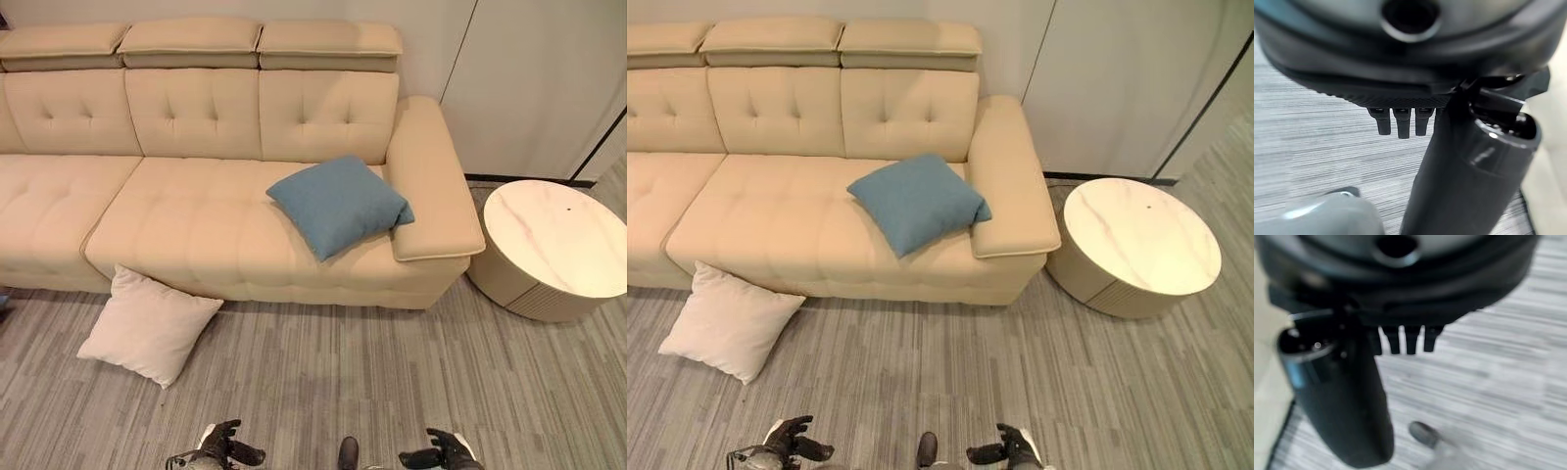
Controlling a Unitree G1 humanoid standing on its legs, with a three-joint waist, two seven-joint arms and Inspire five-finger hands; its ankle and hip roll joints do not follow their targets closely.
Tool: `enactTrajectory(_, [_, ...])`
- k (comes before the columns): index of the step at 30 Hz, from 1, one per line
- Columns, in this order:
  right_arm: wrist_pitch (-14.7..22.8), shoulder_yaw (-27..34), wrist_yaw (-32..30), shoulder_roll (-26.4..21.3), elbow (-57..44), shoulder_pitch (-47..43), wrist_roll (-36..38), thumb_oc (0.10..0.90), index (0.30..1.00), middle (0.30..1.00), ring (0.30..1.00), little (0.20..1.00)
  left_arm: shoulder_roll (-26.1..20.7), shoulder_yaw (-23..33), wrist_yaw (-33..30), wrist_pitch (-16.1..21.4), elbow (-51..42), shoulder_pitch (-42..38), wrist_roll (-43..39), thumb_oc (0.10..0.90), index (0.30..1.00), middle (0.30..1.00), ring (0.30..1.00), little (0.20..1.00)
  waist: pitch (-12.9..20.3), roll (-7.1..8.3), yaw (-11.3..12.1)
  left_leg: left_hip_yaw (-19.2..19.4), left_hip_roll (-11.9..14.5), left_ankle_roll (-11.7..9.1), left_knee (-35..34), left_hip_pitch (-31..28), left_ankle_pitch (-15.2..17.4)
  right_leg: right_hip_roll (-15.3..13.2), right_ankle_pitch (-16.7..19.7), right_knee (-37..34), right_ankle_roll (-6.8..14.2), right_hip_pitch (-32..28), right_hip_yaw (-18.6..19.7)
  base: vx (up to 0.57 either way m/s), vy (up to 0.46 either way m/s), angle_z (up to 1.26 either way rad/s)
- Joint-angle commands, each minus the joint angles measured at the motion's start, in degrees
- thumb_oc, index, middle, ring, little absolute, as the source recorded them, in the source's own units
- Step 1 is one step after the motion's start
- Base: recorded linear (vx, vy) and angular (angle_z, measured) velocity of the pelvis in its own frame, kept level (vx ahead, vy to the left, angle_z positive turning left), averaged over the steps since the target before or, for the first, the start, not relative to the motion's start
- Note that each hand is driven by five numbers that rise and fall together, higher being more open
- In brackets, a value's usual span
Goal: Pick up all the scattered cushions and arrange them neatly on the sofa.
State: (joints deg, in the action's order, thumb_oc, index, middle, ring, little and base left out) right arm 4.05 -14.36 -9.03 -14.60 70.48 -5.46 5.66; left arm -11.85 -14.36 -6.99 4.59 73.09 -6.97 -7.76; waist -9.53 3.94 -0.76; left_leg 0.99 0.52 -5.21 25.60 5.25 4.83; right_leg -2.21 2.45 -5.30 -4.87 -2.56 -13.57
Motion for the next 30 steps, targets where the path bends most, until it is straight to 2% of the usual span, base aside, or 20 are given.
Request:
enactTrajectory(1, [1.16, -0.34, -1.45, -2.18, -0.60, 0.58, 1.72, 0.800, 0.900, 0.900, 0.900, 0.900, -0.86, -0.76, -0.61, 1.72, -1.25, -1.00, -0.51, 0.800, 0.900, 0.900, 0.900, 0.900, -0.61, 1.51, 0.44, 2.73, -1.74, 4.08, -10.68, 2.57, 1.60, 0.12, -7.27, 4.79, 5.87, -0.08, 3.65, 0.25, 0.012, 0.21])
enactTrajectory(4, [1.13, -0.84, -1.69, -1.96, -0.62, 0.35, 1.50, 0.800, 0.900, 0.900, 0.900, 0.900, -0.88, -0.89, -0.55, 1.82, -1.12, -0.87, -0.50, 0.800, 0.900, 0.900, 0.900, 0.900, -0.38, 0.37, 1.67, 0.95, -1.43, 3.48, -19.63, 5.49, -4.88, 1.90, -8.74, 3.79, 6.13, -2.22, 5.00, 0.23, 0.043, 0.07])
enactTrajectory(5, [1.13, -0.84, -1.69, -1.95, -0.62, 0.35, 1.50, 0.800, 0.900, 0.900, 0.900, 0.900, -0.89, -0.90, -0.55, 1.82, -1.12, -0.87, -0.50, 0.800, 0.900, 0.900, 0.900, 0.900, -0.49, 0.45, 1.70, 1.00, -1.50, 3.47, -19.92, 5.19, -5.00, 1.83, -8.79, 3.77, 6.14, -2.39, 5.03, 0.24, 0.090, -0.12])
enactTrajectory(6, [1.07, -1.26, -1.97, -1.84, -0.64, 0.03, 1.22, 0.800, 0.900, 0.900, 0.900, 0.900, -1.09, -1.20, -0.79, 1.96, -1.36, -1.10, -0.95, 0.800, 0.900, 0.900, 0.900, 0.900, -0.77, 0.08, 2.35, -0.15, -1.35, 2.89, -21.71, 7.40, -7.41, 2.38, -9.67, 4.16, 6.17, -3.47, 6.35, 0.26, 0.123, -0.18])
enactTrajectory(10, [0.78, -1.43, -1.58, -1.00, -0.10, 0.55, -0.12, 0.800, 0.900, 0.900, 0.900, 0.900, -1.08, -0.73, -0.30, 1.69, -0.84, 0.03, -0.03, 0.800, 0.900, 0.900, 0.900, 0.900, 1.04, 0.19, 2.75, -0.20, -2.43, 4.23, -21.79, 5.21, -6.08, 1.04, -10.69, 6.23, 7.49, -5.00, 7.69, 0.31, 0.179, -0.34])
enactTrajectory(13, [0.51, -1.55, -1.07, -0.64, -0.16, 0.51, -1.08, 0.800, 0.900, 0.900, 0.900, 0.900, -1.33, -0.57, -0.21, 1.57, -0.67, 0.17, 1.18, 0.800, 0.900, 0.900, 0.900, 0.900, 1.97, 0.40, 3.25, 0.75, -3.34, 5.97, -21.03, 3.34, -3.80, -0.96, -10.46, 11.75, 9.50, -4.07, 8.25, 0.27, 0.213, -0.55])
enactTrajectory(15, [0.27, -1.51, -0.68, -0.54, -0.38, 0.55, -1.12, 0.800, 0.900, 0.900, 0.900, 0.900, -1.84, -0.56, -0.25, 1.49, -0.97, 0.10, 1.65, 0.800, 0.900, 0.900, 0.900, 0.900, 1.63, 0.21, 3.14, 0.89, -4.15, 7.60, -20.88, 1.05, -2.23, -2.25, -7.70, 20.78, 10.85, -0.56, 8.88, 0.18, 0.180, -0.19])
enactTrajectory(16, [0.27, -1.50, -0.68, -0.55, -0.38, 0.54, -1.12, 0.800, 0.900, 0.900, 0.900, 0.900, -1.83, -0.56, -0.24, 1.49, -0.97, 0.09, 1.65, 0.800, 0.900, 0.900, 0.900, 0.900, 1.77, 0.15, 3.15, 0.89, -4.08, 7.58, -20.90, 1.23, -2.29, -2.17, -7.58, 20.71, 10.83, -0.40, 8.89, 0.17, 0.209, -0.08])
enactTrajectory(17, [0.17, -1.58, -0.64, -0.43, -0.92, 0.39, -0.89, 0.800, 0.900, 0.900, 0.900, 0.900, -2.32, -0.47, -0.46, 1.41, -1.69, -0.11, 1.61, 0.800, 0.900, 0.900, 0.900, 0.900, 0.83, -0.42, 2.61, 0.79, -4.70, 9.15, -20.67, -0.50, -1.15, -3.19, -3.16, 29.32, 11.73, 3.21, 8.88, 0.14, 0.191, 0.07])
enactTrajectory(18, [0.16, -1.55, -0.70, -0.38, -1.11, 0.18, -0.75, 0.800, 0.900, 0.900, 0.900, 0.900, -2.52, -0.32, -0.53, 1.40, -1.81, -0.23, 1.37, 0.800, 0.900, 0.900, 0.900, 0.900, 0.37, -0.92, 2.37, 0.74, -4.58, 9.60, -20.87, -1.15, -0.78, -3.50, -1.73, 33.06, 11.76, 4.86, 8.53, 0.21, 0.253, 0.03])
enactTrajectory(20, [0.31, -1.56, -0.64, -0.24, -1.30, 0.18, -0.90, 0.800, 0.900, 0.900, 0.900, 0.900, -2.92, -0.16, -0.57, 1.40, -1.74, -0.34, 1.10, 0.800, 0.900, 0.900, 0.900, 0.900, 0.05, -1.91, 2.15, 0.75, -4.18, 10.05, -21.67, -3.28, 0.13, -4.96, -1.72, 36.97, 11.05, 7.89, 6.02, 0.19, 0.146, 0.16])
enactTrajectory(22, [0.32, -1.66, -0.67, -0.33, -1.24, 0.06, -1.10, 0.800, 0.900, 0.900, 0.900, 0.900, -3.01, -0.14, -0.54, 1.41, -1.73, -0.43, 0.95, 0.800, 0.900, 0.900, 0.900, 0.900, -0.16, -2.16, 1.96, 0.57, -4.25, 10.08, -22.02, -4.36, 0.55, -5.51, -2.45, 36.56, 10.68, 8.74, 4.56, 0.21, 0.054, -0.02])
enactTrajectory(23, [0.45, -1.71, -0.72, -0.64, -1.19, -0.28, -1.32, 0.800, 0.900, 0.900, 0.900, 0.900, -2.93, 0.10, -0.22, 1.39, -1.34, -0.39, 0.79, 0.800, 0.900, 0.900, 0.900, 0.900, -0.23, -2.30, 1.78, 0.04, -4.52, 9.92, -23.20, -6.73, 1.49, -5.24, -4.92, 31.54, 9.87, 9.94, 2.25, 0.19, 0.006, -0.09])
enactTrajectory(24, [0.45, -1.71, -0.72, -0.65, -1.18, -0.29, -1.32, 0.800, 0.900, 0.900, 0.900, 0.900, -2.92, 0.11, -0.22, 1.39, -1.33, -0.41, 0.79, 0.800, 0.900, 0.900, 0.900, 0.900, -0.22, -2.38, 1.70, -0.05, -4.43, 9.89, -23.25, -6.71, 1.42, -5.14, -4.78, 31.29, 9.82, 9.83, 2.12, 0.35, -0.018, -0.07])
enactTrajectory(25, [0.36, -1.57, -0.53, -0.88, -1.00, -0.52, -1.25, 0.800, 0.900, 0.900, 0.900, 0.900, -2.77, 0.07, -0.04, 1.39, -0.82, -0.31, 1.17, 0.800, 0.900, 0.900, 0.900, 0.900, -0.61, -2.07, 1.11, -0.69, -4.94, 9.58, -23.56, -8.41, 2.30, -3.63, -5.50, 25.11, 9.64, 11.26, 1.67, 0.16, -0.027, -0.01])
enactTrajectory(26, [0.36, -1.57, -0.53, -0.88, -0.99, -0.54, -1.25, 0.800, 0.900, 0.900, 0.900, 0.900, -2.78, 0.08, -0.04, 1.39, -0.82, -0.32, 1.17, 0.800, 0.900, 0.900, 0.900, 0.900, -0.51, -2.10, 1.08, -0.71, -4.90, 9.56, -23.56, -8.26, 2.22, -3.57, -5.32, 24.89, 9.62, 11.30, 1.62, 0.27, -0.046, -0.04])
enactTrajectory(27, [0.26, -1.60, -0.50, -0.99, -0.90, -0.55, -1.18, 0.800, 0.900, 0.900, 0.900, 0.900, -2.67, -0.06, -0.07, 1.36, -0.42, -0.19, 1.51, 0.800, 0.900, 0.900, 0.900, 0.900, -0.63, -1.66, 0.51, -1.58, -5.46, 9.47, -23.78, -9.51, 2.86, -2.13, -4.23, 20.27, 9.76, 12.59, 2.46, 0.39, -0.078, 0.06])
enactTrajectory(28, [-0.17, -1.58, -0.28, -1.51, -0.97, -0.19, -1.49, 0.800, 0.900, 0.900, 0.900, 0.900, -2.42, -0.24, 0.20, 1.24, 0.28, -0.32, 2.89, 0.800, 0.900, 0.900, 0.900, 0.900, -0.94, -0.90, -1.16, -3.41, -6.64, 8.64, -24.66, -12.27, 3.97, -0.29, -1.04, 11.88, 10.81, 14.52, 3.87, 0.46, -0.102, 0.04])
enactTrajectory(30, [-0.06, -1.63, -0.51, -1.57, -0.79, 0.51, -1.56, 0.800, 0.900, 0.900, 0.900, 0.900, -2.06, -0.60, 0.00, 1.41, 0.42, -0.19, 3.45, 0.800, 0.900, 0.900, 0.900, 0.900, -0.81, -0.66, -1.42, -3.80, -7.30, 8.52, -23.92, -12.82, 5.05, -0.19, -0.91, 9.55, 10.12, 12.37, 4.38, 0.29, -0.071, 0.43])
